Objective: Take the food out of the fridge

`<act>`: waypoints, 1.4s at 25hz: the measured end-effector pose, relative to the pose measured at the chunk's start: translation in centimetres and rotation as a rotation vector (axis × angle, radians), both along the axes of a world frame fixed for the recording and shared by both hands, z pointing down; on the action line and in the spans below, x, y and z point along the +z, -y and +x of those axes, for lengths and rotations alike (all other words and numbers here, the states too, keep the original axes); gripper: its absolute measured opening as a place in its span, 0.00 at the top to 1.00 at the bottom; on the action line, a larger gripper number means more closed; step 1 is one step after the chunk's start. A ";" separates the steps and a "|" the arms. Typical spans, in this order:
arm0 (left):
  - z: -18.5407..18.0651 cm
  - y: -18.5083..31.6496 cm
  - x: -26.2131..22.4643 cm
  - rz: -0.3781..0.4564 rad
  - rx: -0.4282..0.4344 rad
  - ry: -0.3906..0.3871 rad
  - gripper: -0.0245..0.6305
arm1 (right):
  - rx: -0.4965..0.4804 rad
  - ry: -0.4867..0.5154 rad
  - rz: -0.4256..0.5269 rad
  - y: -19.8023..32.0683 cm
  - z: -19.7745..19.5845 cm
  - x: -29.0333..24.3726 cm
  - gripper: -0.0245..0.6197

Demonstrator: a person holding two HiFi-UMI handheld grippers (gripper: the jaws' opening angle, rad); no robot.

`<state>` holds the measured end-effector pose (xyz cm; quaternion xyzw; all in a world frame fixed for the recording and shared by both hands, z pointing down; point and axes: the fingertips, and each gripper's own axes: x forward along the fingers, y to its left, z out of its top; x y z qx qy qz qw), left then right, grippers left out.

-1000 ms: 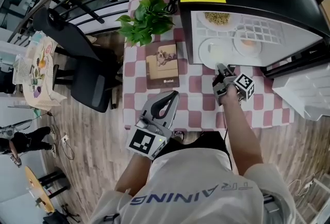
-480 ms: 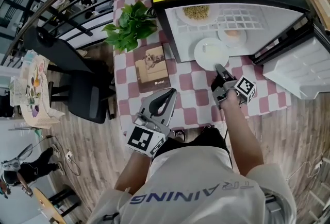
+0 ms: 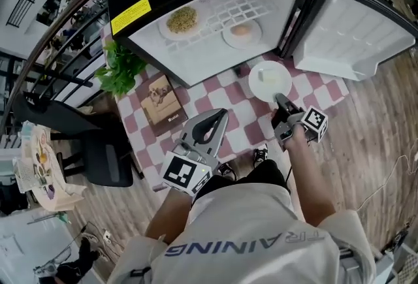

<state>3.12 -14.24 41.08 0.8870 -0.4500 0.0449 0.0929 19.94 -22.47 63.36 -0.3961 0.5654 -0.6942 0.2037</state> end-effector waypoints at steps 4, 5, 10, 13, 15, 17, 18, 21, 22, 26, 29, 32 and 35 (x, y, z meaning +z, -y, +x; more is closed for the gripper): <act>2.8 0.5 0.2 -0.002 0.062 -0.002 0.95 | 0.088 -0.023 -0.049 -1.8 4.9 2.0 0.91; 3.4 0.6 0.3 -0.003 0.072 -0.004 0.95 | 0.107 -0.028 -0.057 -2.1 5.9 2.3 0.91; 6.1 1.1 1.0 -0.016 0.110 -0.017 0.95 | 0.182 -0.058 -0.068 -2.7 10.0 3.2 0.91; 7.4 1.3 1.6 -0.027 0.124 -0.027 0.95 | 0.201 -0.080 -0.072 -2.7 11.9 4.1 0.91; 8.2 1.6 1.9 -0.036 0.132 -0.028 0.95 | 0.216 -0.083 -0.079 -2.6 13.0 4.7 0.91; 9.0 1.8 2.1 -0.043 0.141 -0.027 0.95 | 0.229 -0.074 -0.088 -2.6 13.8 5.2 0.91; 9.3 1.9 2.2 -0.045 0.144 -0.027 0.95 | 0.233 -0.071 -0.090 -2.5 14.2 5.3 0.91; 9.6 2.1 2.5 -0.051 0.141 -0.030 0.95 | 0.243 -0.074 -0.091 -2.0 15.0 5.8 0.91; 9.5 2.2 2.6 -0.053 0.138 -0.031 0.95 | 0.246 -0.075 -0.092 -1.8 15.0 6.0 0.91; 9.6 2.5 3.4 -0.072 0.127 -0.032 0.95 | 0.251 -0.079 -0.095 -1.2 15.2 6.5 0.91; 9.5 2.6 3.8 -0.081 0.123 -0.032 0.95 | 0.250 -0.079 -0.088 -1.1 15.1 6.6 0.91; 9.3 2.7 3.9 -0.084 0.118 -0.032 0.95 | 0.235 -0.095 -0.056 -1.0 15.1 6.2 0.91; 9.3 2.8 3.9 -0.087 0.117 -0.032 0.95 | 0.188 -0.121 0.019 -0.6 14.8 5.1 0.75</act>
